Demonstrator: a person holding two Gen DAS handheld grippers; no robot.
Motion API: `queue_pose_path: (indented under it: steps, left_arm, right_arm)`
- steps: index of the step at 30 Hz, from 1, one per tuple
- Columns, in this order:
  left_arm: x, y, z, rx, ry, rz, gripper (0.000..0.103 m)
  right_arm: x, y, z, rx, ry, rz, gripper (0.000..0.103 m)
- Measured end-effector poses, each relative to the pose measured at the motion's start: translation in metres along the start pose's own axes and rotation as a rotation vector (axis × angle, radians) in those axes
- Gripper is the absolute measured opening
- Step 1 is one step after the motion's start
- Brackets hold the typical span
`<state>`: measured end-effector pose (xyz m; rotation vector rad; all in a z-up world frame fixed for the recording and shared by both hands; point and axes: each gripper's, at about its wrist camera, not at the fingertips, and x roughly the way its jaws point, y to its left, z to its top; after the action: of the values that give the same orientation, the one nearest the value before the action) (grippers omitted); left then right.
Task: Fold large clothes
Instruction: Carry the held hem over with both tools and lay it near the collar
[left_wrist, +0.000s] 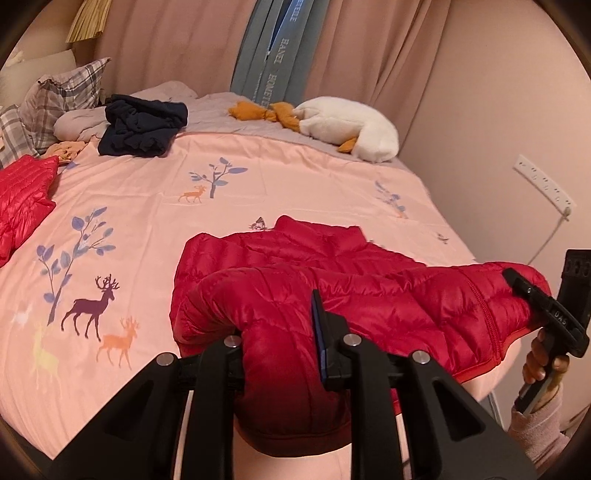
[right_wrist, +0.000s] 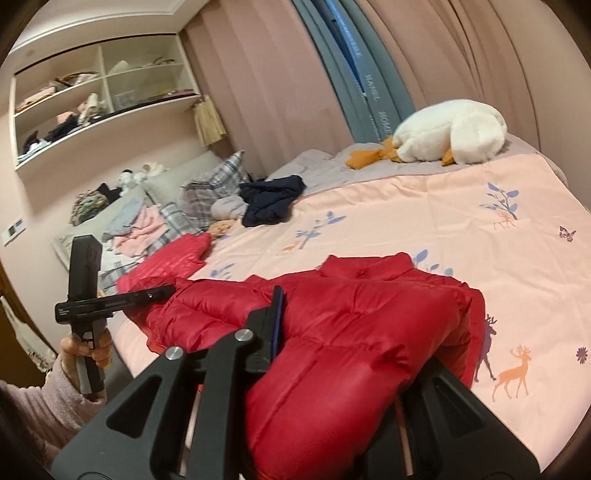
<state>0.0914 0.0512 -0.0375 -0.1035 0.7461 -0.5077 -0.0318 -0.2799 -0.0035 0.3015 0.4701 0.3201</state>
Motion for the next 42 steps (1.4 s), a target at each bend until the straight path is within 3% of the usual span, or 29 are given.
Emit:
queue_pose_path:
  steps: [11,42]
  left_arm:
    - [0.059,-0.006,0.022,0.047,0.065,0.096,0.020]
    - [0.146,0.002,0.042,0.044,0.147,0.169,0.022]
  right_arm:
    - [0.052,-0.036,0.012,0.051,0.050,-0.079,0.015]
    - [0.127,-0.094,0.011,0.140,0.148,-0.179,0.016]
